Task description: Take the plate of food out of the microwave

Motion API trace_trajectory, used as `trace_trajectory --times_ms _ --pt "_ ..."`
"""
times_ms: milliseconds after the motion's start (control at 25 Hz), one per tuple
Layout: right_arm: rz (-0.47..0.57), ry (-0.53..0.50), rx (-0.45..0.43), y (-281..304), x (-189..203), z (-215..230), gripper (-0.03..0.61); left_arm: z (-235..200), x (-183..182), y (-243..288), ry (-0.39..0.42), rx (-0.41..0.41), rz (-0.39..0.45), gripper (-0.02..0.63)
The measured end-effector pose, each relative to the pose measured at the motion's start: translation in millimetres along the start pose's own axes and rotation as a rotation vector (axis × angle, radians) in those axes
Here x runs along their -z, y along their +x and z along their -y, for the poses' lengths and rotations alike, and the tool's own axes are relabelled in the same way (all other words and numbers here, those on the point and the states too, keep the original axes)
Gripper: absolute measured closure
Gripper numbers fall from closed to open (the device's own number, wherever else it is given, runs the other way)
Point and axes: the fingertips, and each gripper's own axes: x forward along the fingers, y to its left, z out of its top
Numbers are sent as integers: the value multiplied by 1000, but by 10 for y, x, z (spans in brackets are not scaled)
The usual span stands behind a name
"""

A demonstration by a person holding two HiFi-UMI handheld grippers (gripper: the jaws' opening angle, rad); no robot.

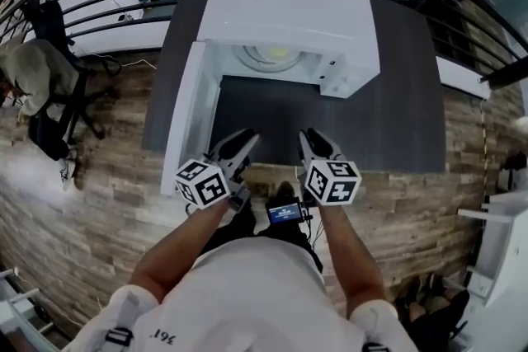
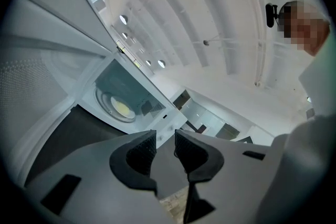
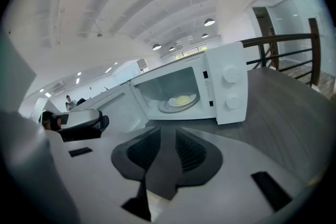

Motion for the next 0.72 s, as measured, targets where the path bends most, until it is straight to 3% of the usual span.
trace_trajectory --times_ms 160,320,520,720 --pt "-27 -170 -19 379 -156 75 506 -215 -69 177 2 -67 29 522" --pt "-41 -419 -4 702 -294 151 506 -401 8 420 -12 -109 29 522" --pt "-47 -733 43 1194 -449 203 506 -596 9 666 -24 -133 30 522" --pt "-74 -975 76 1696 -522 203 506 -753 15 836 -37 -141 30 522"
